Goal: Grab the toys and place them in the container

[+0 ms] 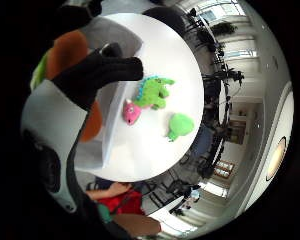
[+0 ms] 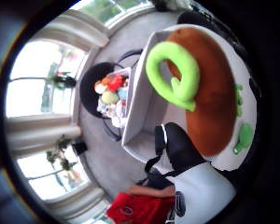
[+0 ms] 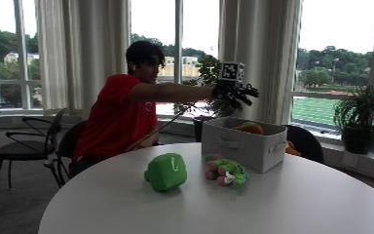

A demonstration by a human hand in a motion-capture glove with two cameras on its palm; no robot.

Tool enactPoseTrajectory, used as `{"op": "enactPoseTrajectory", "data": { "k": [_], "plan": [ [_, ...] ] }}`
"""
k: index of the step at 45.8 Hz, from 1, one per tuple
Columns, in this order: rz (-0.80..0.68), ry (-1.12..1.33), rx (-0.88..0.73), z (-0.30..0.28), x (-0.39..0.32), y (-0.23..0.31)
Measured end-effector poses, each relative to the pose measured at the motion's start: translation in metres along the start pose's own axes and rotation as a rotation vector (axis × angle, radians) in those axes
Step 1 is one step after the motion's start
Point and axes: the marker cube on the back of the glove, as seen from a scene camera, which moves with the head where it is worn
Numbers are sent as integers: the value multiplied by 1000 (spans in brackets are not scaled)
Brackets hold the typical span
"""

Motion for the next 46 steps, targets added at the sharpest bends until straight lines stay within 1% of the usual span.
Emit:
{"op": "enactPoseTrajectory", "data": {
  "k": [4, 5, 8, 10, 21, 25, 33, 40, 46],
  "plan": [
    [-80, -27, 26, -4, 8, 11],
    [-68, -24, 37, -5, 12, 13],
    [52, -15, 63, -6, 34, 13],
    [94, -19, 73, -6, 49, 16],
    [187, -8, 60, 13, 132, 56],
    [237, -11, 46, 33, 176, 69],
    [337, -24, -33, 84, 258, 93],
    [416, 20, -61, 130, 318, 116],
    [487, 6, -110, 161, 356, 131]
  ]
}}
